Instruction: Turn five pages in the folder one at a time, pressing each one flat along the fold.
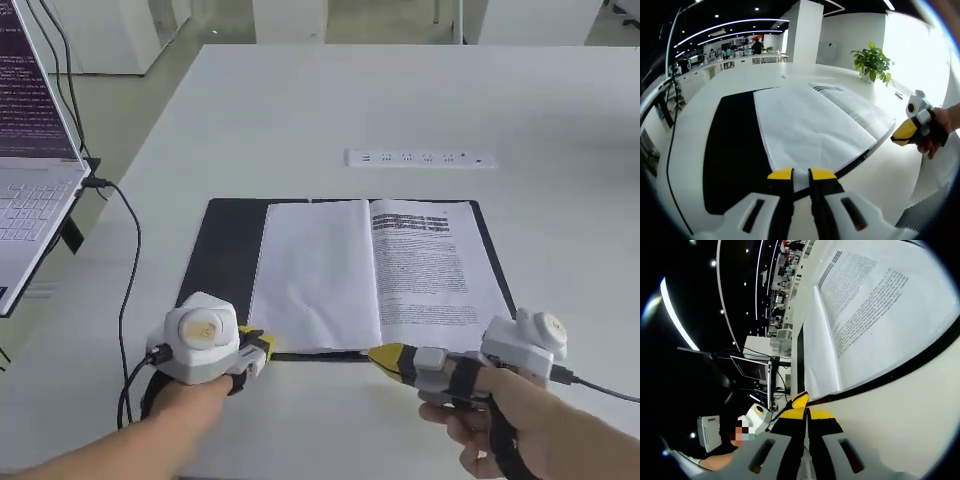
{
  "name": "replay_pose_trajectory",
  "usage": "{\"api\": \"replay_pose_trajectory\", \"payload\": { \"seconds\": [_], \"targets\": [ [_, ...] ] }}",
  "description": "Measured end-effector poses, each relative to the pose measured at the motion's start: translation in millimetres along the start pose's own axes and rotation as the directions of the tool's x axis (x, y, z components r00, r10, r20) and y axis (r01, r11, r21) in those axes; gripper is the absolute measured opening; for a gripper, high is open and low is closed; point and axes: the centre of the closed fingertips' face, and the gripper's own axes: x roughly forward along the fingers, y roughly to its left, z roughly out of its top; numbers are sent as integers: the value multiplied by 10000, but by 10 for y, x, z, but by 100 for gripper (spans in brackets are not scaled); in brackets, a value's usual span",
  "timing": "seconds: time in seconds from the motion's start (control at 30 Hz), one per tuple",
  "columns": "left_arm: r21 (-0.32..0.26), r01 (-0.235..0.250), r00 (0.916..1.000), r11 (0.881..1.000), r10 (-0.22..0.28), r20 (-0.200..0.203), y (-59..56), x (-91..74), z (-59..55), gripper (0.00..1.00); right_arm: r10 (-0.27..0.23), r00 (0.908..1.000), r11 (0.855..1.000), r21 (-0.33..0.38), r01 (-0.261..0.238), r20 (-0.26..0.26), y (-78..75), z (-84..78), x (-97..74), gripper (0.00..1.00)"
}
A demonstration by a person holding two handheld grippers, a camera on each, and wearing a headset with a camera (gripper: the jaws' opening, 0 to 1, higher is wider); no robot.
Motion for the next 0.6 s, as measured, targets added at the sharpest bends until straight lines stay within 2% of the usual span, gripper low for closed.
{"api": "replay_pose_trajectory", "payload": {
  "seconds": [0.17, 0.33, 0.4, 0.47, 0.5, 0.53, 0.6],
  "targets": [
    [-4, 160, 9999, 9999, -160, -43, -60, -93, -13, 13, 106, 9967, 9994, -338, -79, 808, 139, 171, -141, 0],
    [25, 358, 9993, 9994, -357, -94, -121, -207, -11, 19, 6, 9869, 9974, -715, 111, 1615, 207, 394, -295, 0],
    [-53, 420, 9991, 9991, -420, -69, -143, -269, 9, 19, -154, 9813, 9947, -966, 345, 1919, 224, 474, -363, 0],
    [-189, 477, 9987, 9987, -473, 188, -169, -343, 81, 20, -428, 9689, 9894, -1245, 751, 2437, 218, 596, -447, 0],
    [-248, 502, 9986, 9984, -497, 194, -183, -378, 99, 22, -608, 9628, 9835, -1490, 1029, 2635, 207, 640, -489, 0],
    [-232, 574, 9982, 9981, -569, 195, -200, -414, 122, 23, -804, 9516, 9779, -1616, 1329, 2965, 197, 717, -550, 0],
    [-19, 704, 9970, 9975, -703, 313, -233, -497, 183, 26, -1018, 9443, 9642, -2024, 1710, 3130, 222, 765, -646, 0]
  ]
}}
